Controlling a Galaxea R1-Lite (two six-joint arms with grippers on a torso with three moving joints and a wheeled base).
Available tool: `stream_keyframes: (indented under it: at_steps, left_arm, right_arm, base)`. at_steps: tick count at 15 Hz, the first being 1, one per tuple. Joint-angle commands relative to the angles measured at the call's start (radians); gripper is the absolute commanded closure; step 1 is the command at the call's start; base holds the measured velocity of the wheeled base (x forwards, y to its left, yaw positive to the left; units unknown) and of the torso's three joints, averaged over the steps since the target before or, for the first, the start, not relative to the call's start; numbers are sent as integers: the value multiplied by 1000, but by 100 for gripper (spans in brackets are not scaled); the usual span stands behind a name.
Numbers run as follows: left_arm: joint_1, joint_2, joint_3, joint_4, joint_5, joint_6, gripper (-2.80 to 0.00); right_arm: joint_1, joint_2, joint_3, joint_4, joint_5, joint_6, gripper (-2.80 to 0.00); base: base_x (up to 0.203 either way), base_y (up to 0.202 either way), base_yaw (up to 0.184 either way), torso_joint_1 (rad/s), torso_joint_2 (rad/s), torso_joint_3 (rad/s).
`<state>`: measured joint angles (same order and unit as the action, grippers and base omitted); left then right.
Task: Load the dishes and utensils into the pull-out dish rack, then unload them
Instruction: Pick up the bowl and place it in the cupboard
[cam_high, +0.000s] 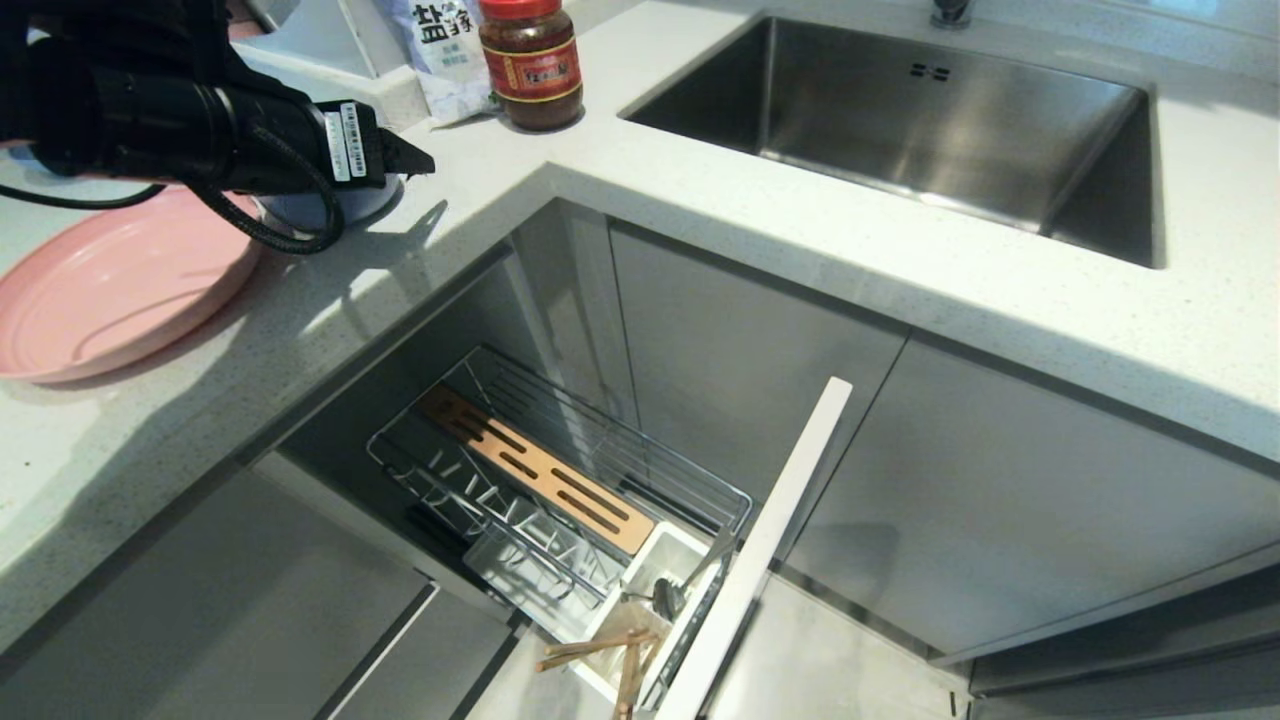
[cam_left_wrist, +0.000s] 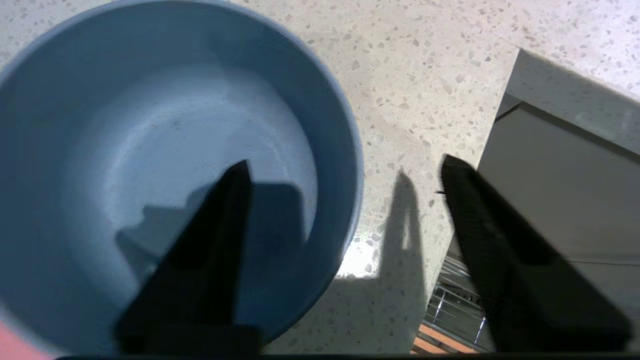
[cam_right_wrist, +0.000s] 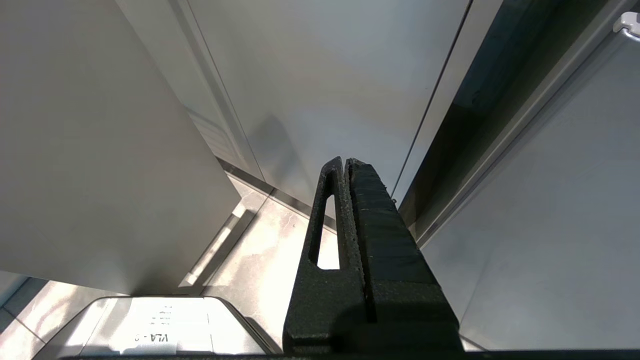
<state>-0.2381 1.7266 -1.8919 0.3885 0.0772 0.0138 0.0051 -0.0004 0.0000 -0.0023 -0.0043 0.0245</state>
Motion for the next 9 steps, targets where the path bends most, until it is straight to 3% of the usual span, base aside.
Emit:
stream_keyframes:
  at_steps: [1, 9]
  left_arm:
    - [-1, 1, 1, 0, 1, 0, 0]
    - [-7, -13, 13, 0, 1, 0, 0]
  right_arm:
    - [1, -4, 2, -1, 0, 0, 0]
    - [1, -4, 2, 1, 0, 0, 0]
  base:
    - [0, 0, 0, 0, 0, 0]
    - [0, 0, 0, 0, 0, 0]
